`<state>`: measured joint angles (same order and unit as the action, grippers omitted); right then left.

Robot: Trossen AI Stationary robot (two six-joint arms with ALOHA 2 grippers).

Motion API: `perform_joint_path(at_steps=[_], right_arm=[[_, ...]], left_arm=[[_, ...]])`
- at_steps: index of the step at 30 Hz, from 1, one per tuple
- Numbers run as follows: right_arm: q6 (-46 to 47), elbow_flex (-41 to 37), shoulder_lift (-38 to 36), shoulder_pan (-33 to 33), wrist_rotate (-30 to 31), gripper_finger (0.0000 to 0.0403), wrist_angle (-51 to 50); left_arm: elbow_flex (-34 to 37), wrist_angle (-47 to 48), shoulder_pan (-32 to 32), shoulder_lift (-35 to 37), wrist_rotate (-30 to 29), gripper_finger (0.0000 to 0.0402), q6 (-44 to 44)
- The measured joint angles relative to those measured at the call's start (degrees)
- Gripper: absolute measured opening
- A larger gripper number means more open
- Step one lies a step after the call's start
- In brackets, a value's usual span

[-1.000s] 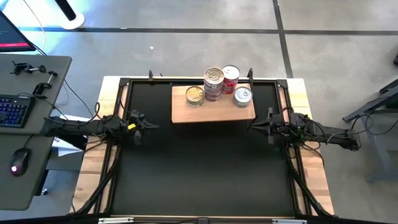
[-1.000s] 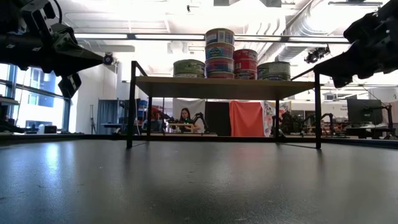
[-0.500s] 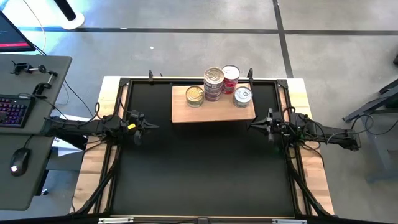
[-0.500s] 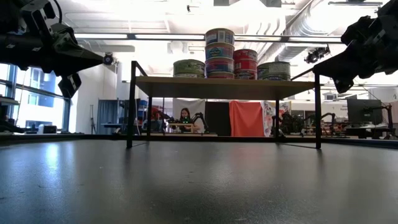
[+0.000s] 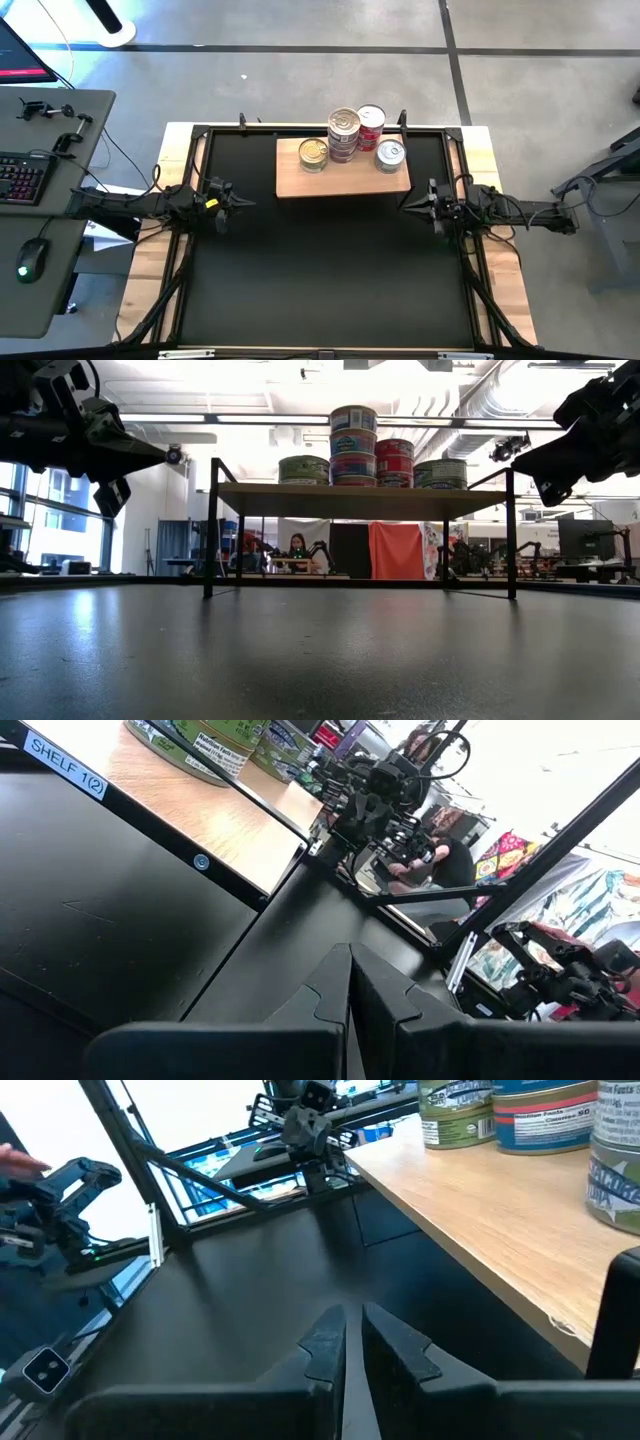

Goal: Stack canned seafood by type on shelf
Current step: Return to Home Position

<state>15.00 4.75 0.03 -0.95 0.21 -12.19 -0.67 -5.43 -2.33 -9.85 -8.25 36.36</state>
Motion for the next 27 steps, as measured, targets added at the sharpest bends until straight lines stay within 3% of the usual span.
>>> perform_joint_path(at_steps=[18, 24, 27], right_arm=[[0.0, 0.04, 0.72, -0.17, 0.0, 0.0028, -0.02], [-0.01, 0.04, 0.78, -0.17, 0.0, 0.0028, -0.02], [-0.01, 0.05, 0.86, -0.17, -0.02, 0.0028, -0.04]], left_arm=[[0.0, 0.33, -0.02, 0.39, 0.01, 0.0, -0.08], [-0.19, 2.78, 0.28, 9.75, 1.33, 0.0, -0.35], [-0.26, 1.93, 0.51, 9.62, 4.55, 0.0, -11.62]])
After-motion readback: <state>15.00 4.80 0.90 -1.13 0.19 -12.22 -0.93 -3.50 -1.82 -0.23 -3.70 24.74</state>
